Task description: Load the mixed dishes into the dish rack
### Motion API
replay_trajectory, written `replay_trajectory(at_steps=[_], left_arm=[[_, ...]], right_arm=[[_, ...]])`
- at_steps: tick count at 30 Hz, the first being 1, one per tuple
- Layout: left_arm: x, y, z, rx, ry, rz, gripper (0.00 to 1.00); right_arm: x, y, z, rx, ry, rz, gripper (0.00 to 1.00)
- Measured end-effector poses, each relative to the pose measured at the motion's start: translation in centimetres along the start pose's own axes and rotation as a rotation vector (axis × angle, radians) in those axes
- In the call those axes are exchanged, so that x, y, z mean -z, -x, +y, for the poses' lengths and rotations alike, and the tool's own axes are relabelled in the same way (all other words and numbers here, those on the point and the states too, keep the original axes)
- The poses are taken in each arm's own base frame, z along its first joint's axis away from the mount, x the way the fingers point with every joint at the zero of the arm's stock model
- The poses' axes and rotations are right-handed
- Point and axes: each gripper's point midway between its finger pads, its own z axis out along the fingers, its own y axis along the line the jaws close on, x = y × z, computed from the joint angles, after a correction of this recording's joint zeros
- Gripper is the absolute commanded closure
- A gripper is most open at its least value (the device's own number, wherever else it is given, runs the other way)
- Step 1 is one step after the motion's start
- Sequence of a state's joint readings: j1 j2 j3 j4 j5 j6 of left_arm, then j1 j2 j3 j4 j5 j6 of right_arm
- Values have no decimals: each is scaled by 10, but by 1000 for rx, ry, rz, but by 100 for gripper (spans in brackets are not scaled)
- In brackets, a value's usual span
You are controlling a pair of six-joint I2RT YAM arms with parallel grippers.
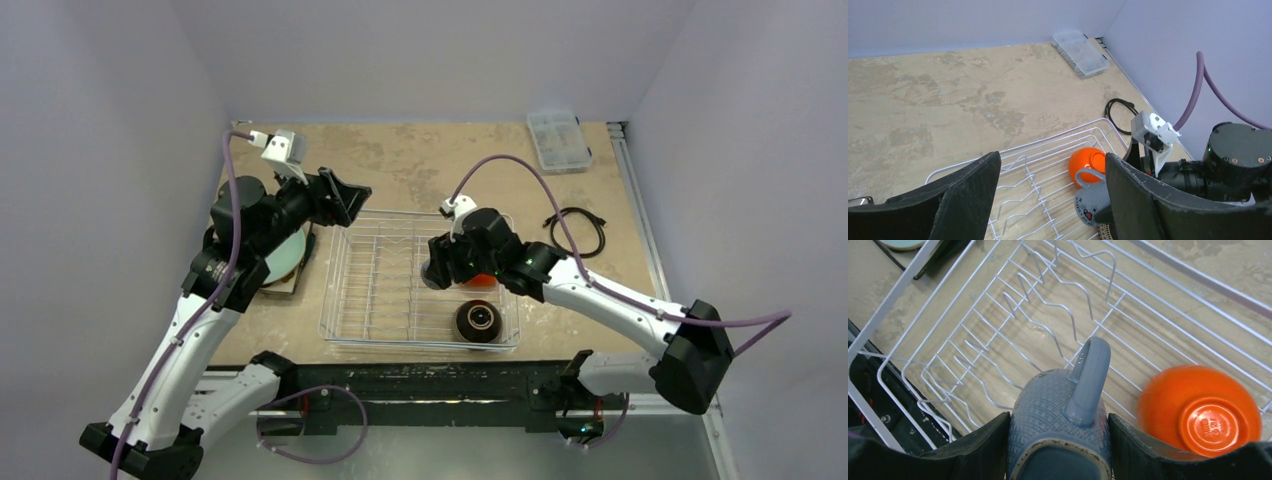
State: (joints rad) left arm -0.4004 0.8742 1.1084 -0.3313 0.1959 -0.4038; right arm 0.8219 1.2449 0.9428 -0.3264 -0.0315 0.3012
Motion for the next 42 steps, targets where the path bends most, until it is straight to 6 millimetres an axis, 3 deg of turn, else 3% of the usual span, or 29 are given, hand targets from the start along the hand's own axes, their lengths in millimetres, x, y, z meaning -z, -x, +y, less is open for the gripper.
replay_trajectory(at_steps=[5,17,42], left_arm=[[-4,-2,6,-1,26,7,25],[-9,-6,10,2,40,21,25],[-17,-23,18,15,62,84,26]], right_arm=[[-15,-17,1,16,-65,44,100],[-49,-68,-31,51,-284,194,99],[-54,-65,-33,45,-318,159,54]])
